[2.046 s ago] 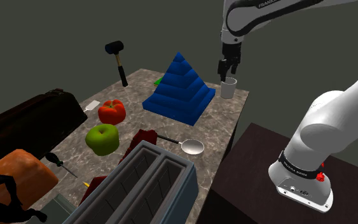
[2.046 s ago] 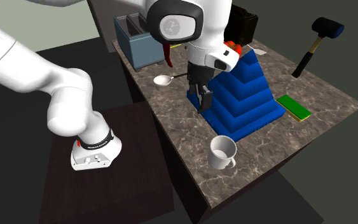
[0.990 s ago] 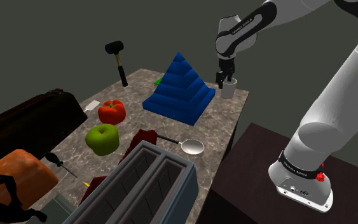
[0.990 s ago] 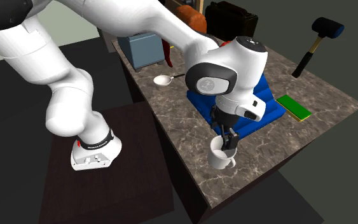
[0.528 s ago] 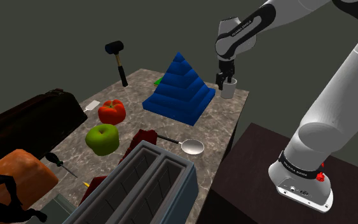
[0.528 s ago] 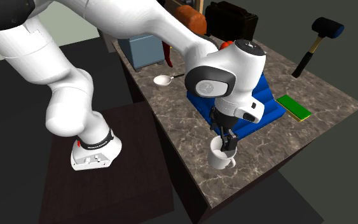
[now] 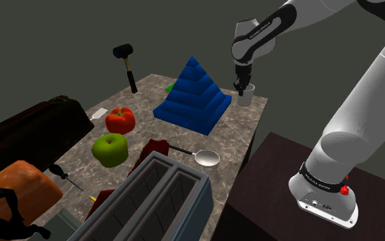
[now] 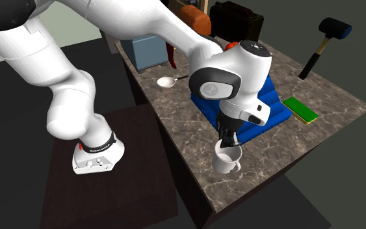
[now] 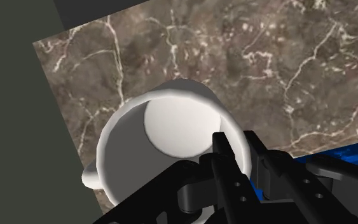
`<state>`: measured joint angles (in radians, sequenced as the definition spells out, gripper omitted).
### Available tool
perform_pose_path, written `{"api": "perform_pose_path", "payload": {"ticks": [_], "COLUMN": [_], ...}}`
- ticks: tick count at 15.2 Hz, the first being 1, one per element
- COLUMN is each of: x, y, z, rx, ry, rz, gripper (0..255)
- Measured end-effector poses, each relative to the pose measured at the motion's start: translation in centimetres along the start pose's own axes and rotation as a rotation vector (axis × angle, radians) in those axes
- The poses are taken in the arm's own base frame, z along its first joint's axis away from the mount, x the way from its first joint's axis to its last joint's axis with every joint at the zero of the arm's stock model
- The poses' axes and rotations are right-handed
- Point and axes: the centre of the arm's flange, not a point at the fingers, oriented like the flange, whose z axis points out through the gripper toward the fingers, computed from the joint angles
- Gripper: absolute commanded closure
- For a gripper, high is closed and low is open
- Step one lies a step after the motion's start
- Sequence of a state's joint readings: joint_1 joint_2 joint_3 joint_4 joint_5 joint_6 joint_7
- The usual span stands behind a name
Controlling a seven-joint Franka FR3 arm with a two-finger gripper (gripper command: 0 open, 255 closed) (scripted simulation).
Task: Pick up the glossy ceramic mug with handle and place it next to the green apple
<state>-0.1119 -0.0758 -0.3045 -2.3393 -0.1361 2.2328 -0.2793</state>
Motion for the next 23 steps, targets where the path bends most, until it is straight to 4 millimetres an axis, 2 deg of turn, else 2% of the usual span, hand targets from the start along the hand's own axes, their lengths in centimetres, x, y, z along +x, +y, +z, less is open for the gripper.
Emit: {"api": "perform_pose_path", "payload": {"ticks": [5, 23], "x": [0.0, -0.6], "y": [0.0, 0.7], "z": [-0.6, -10.0], "rx": [0.000, 0.000], "ry": [0.000, 0.000], "rz": [0.000, 0.000], "gripper": [255, 255]}}
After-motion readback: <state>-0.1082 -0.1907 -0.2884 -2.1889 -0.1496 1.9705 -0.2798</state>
